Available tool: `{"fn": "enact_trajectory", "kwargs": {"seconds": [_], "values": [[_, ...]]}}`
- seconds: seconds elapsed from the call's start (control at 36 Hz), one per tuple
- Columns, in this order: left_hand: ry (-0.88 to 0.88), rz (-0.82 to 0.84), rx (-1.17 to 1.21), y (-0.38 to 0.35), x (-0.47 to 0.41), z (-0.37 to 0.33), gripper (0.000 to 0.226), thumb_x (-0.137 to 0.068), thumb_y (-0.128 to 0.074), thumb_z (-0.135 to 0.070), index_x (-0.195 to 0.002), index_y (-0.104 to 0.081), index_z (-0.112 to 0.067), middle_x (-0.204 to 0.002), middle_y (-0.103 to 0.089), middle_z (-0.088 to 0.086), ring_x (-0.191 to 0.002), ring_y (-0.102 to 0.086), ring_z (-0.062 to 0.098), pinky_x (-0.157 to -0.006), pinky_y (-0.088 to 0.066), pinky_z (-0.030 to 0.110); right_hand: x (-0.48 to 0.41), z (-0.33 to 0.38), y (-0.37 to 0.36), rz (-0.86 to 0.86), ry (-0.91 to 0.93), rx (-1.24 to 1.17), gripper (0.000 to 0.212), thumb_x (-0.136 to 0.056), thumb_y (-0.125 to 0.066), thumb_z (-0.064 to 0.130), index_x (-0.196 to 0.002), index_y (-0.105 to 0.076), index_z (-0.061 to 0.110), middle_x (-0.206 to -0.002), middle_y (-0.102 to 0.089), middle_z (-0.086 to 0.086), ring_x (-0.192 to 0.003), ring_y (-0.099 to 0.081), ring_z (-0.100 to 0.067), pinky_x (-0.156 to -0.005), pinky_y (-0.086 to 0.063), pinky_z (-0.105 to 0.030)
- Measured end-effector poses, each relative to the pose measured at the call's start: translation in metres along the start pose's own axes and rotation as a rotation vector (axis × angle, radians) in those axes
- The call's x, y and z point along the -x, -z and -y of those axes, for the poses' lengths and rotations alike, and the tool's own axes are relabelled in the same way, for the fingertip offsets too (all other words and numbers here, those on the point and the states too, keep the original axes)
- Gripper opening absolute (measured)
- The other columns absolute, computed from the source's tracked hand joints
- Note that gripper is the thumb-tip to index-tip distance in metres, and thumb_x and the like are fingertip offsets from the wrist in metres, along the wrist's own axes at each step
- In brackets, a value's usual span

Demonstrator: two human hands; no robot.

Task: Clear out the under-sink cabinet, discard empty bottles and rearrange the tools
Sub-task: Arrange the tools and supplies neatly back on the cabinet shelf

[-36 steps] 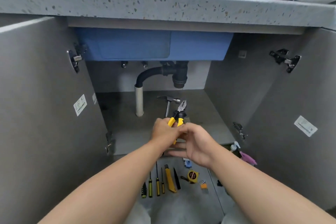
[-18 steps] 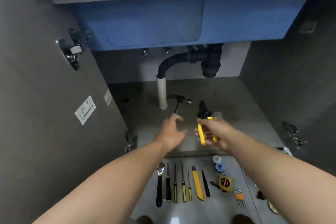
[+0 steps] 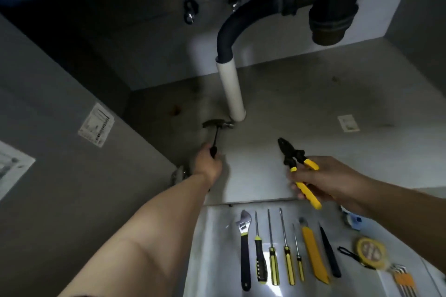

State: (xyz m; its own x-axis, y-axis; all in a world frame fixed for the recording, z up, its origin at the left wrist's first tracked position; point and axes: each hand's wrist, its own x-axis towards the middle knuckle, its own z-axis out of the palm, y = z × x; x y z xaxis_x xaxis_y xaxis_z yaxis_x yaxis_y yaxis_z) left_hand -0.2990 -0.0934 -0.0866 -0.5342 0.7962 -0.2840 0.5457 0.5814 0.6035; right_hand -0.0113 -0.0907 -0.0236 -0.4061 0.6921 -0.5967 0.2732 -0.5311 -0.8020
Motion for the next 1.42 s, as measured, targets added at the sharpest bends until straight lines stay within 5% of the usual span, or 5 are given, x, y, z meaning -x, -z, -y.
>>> {"fn": "enact_trajectory", "kwargs": {"seconds": [0.44,0.56,0.86,1.22,1.42], "values": [[0.065,0.01,-0.329,0.001,-0.048,0.018,0.029,-0.101,-0.052,-0.024,-0.126,-0.05,-0.009,-0.128,-0.057,0.02,-0.117,-0.058,0.038,-0.096,-0.047,0.039,-0.014,-0.037,-0.007,0.009,0.013,-0.119,0.024,-0.089,-0.075,0.022,-0.104,-0.068,0.004,-0.088,-0.076,-0.016,-0.071,-0.073,-0.028,-0.057,-0.056,-0.026],[0.11,0.114,-0.534,-0.002,-0.046,0.011,0.054,-0.099,-0.049,-0.022,-0.15,-0.033,-0.013,-0.15,-0.037,0.019,-0.137,-0.044,0.038,-0.114,-0.04,0.046,-0.012,-0.039,-0.008,0.012,0.004,-0.11,0.027,-0.089,-0.074,0.022,-0.106,-0.067,0.002,-0.088,-0.077,-0.015,-0.075,-0.075,-0.03,-0.06,-0.058,-0.028],[0.077,0.086,-0.986,-0.011,-0.046,0.004,0.063,-0.107,-0.027,-0.024,-0.161,-0.001,-0.004,-0.164,-0.024,0.014,-0.145,-0.037,0.034,-0.109,-0.041,0.048,-0.012,-0.049,-0.012,0.033,-0.021,-0.131,0.029,-0.089,-0.074,0.018,-0.108,-0.064,-0.001,-0.089,-0.075,-0.02,-0.071,-0.073,-0.031,-0.058,-0.057,-0.027],[0.13,0.083,-0.967,-0.011,-0.045,0.007,0.065,-0.107,-0.023,-0.025,-0.16,0.009,-0.004,-0.169,-0.01,0.011,-0.147,-0.031,0.035,-0.109,-0.038,0.05,-0.014,-0.061,-0.014,0.035,-0.024,-0.096,0.027,-0.089,-0.075,0.024,-0.105,-0.066,0.005,-0.088,-0.077,-0.014,-0.076,-0.076,-0.031,-0.062,-0.059,-0.029],[0.095,-0.035,-0.876,-0.012,-0.03,0.005,0.06,-0.107,-0.027,-0.021,-0.161,-0.006,-0.004,-0.161,-0.022,0.013,-0.143,-0.031,0.031,-0.107,-0.039,0.044,-0.015,-0.062,-0.017,0.05,-0.012,-0.095,0.021,-0.095,-0.067,0.026,-0.106,-0.063,0.008,-0.093,-0.078,-0.011,-0.081,-0.077,-0.029,-0.071,-0.062,-0.037]]}}
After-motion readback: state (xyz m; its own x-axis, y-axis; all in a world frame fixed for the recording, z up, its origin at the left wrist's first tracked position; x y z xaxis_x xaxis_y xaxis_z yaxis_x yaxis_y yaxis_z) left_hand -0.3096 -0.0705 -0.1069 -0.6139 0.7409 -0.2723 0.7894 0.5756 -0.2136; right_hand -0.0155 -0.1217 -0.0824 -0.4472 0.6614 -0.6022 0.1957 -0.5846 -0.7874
